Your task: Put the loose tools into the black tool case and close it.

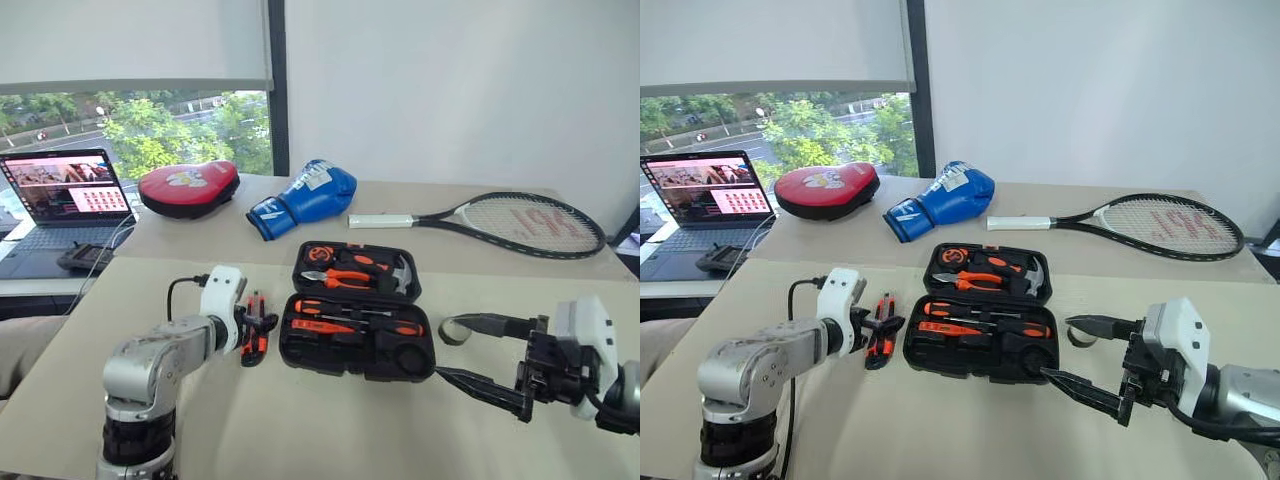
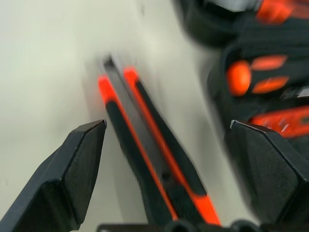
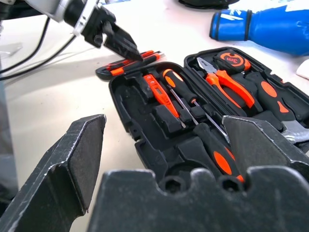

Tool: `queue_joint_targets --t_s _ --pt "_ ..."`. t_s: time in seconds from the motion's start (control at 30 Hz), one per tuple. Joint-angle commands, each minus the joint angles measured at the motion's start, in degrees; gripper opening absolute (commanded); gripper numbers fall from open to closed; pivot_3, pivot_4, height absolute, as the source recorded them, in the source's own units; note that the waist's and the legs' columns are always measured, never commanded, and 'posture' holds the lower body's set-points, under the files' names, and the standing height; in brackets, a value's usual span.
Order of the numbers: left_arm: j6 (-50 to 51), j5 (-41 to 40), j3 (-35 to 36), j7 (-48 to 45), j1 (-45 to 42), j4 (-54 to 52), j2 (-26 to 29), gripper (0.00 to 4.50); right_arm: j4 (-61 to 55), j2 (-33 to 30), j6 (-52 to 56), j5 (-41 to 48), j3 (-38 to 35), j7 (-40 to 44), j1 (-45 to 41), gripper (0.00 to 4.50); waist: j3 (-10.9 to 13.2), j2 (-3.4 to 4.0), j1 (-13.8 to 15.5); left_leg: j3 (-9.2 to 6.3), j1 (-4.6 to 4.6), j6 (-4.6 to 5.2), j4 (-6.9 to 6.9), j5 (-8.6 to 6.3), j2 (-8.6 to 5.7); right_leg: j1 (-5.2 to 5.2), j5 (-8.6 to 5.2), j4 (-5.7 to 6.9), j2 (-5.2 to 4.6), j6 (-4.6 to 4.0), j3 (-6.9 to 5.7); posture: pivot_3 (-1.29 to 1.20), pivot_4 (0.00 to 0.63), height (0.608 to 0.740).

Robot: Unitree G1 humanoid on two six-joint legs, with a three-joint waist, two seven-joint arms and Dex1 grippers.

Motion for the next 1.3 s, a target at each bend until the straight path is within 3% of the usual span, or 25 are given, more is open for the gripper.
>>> queue_joint_targets --t_s 0.03,0.07,0.2,0.37,0.43,0.5,0.6,0.7,0.83,1.0,1.13,1.3 --pt "-4.37 4.16 -2.52 4.0 3.4 0.88 -0.16 4.45 -0.32 -1.01 -0.71 1.58 -0.99 1.07 -1.52 4.5 -0.02 0.03 0.09 -0.01 0.02 -0.03 -0.02 0.01 0.02 0.02 -0.01 0.01 -0.03 -0.05 0.04 0.0 0.15 0.74" --pt "-5.65 4.66 -2.95 4.4 4.39 1.17 -0.26 4.45 -0.46 -1.07 -0.43 1.83 -1.22 1.14 -1.62 4.5 -0.03 0.05 0.12 -0.01 0.06 -0.04 -0.03 0.01 0.02 0.03 -0.01 0.02 -0.04 -0.06 0.06 0.0 0.15 0.74" --pt "-10.68 4.55 -2.58 4.62 7.4 1.8 -2.47 3.52 -0.36 -1.48 -0.04 1.93 -0.91 1.13 -2.38 4.5 -0.1 0.17 0.05 -0.01 0.09 0.11 -0.05 -0.08 0.11 0.04 0.02 0.0 -0.31 -0.25 0.16 0.0 0.15 0.74" --pt "-22.08 -0.48 6.23 0.44 9.97 -1.29 -5.92 1.75 -1.9 -1.02 0.2 3.87 -1.62 0.57 -1.75 4.5 -0.19 0.32 0.12 -0.02 0.09 0.16 -0.06 -0.11 0.11 0.02 0.03 0.01 -0.42 -0.29 0.11 0.0 0.15 0.74" --pt "-26.89 -7.69 10.62 -7.87 9.01 -2.73 -4.97 1.74 -3.46 -0.24 0.08 5.0 -1.51 -0.57 -1.38 4.5 -0.12 0.21 0.14 -0.03 -0.02 0.12 -0.06 -0.08 0.13 -0.08 0.03 0.01 -0.42 -0.31 0.07 0.0 0.15 0.74" --pt "-25.97 -15.55 12.62 -18.46 6.56 -1.97 0.05 1.74 -4.76 0.49 -0.4 5.22 -1.53 -0.69 -0.02 4.5 -0.1 0.16 0.25 -0.07 -0.12 0.05 -0.05 -0.04 0.16 -0.17 0.04 0.01 -0.4 -0.35 0.01 0.0 0.15 0.74" --pt "-29.91 -17.65 3.76 -40.93 2.81 2.15 15.31 1.74 -6.65 1.87 -0.85 5.06 -1.58 -2.06 1.94 4.5 -0.1 0.18 0.49 -0.13 -0.16 -0.21 -0.03 0.12 0.09 -0.15 0.0 0.04 -0.17 -0.41 -0.11 0.0 0.15 0.74" --pt "-42.17 -8.36 -11.93 -58.57 -7.23 13.34 24.77 1.74 -7.59 2.08 -0.23 6.49 -2.83 -3.96 2.4 4.5 -0.12 0.36 0.59 0.06 -0.04 -0.15 0.0 0.09 -0.09 -0.03 -0.24 0.01 0.06 -0.8 -0.23 0.0 0.15 0.74" --pt "-52.91 -0.98 -23.06 -66.59 -16.78 24.81 22.85 1.74 -9.83 2.11 0.46 7.28 -5.69 -4.16 6.62 4.5 -0.08 0.33 0.6 0.3 0.0 0.33 0.07 0.0 -0.23 0.07 -0.25 -0.14 0.02 -0.77 -0.03 0.0 0.15 0.74" --pt "-57.93 7.39 -32.69 -68.32 -25.34 33.33 16.55 1.74 -14.27 3.31 0.69 9.74 -12.03 -4.66 14.73 4.5 -0.03 0.24 0.5 0.26 -0.18 0.52 0.13 -0.11 -0.19 -0.04 0.04 -0.13 0.02 -0.2 -0.05 0.0 0.15 0.74" --pt "-66.35 13.1 -36.14 -67.83 -27.78 40.39 12.64 1.74 -16.63 3.65 0.17 10.91 -13.72 -6.57 17.71 4.5 -0.03 0.23 0.03 0.28 -0.23 0.78 0.18 -0.26 -0.2 -0.05 0.01 -0.17 0.03 -0.11 0.0 0.0 0.15 0.74" --pt "-71.0 15.58 -37.09 -70.49 -27.88 42.99 12.27 1.74 -18.15 4.51 -0.58 10.82 -13.63 -8.1 19.85 4.5 -0.01 0.2 -0.01 0.26 -0.21 0.93 0.18 -0.34 -0.12 -0.09 0.02 -0.12 0.01 -0.06 0.0 0.0 0.15 0.74"
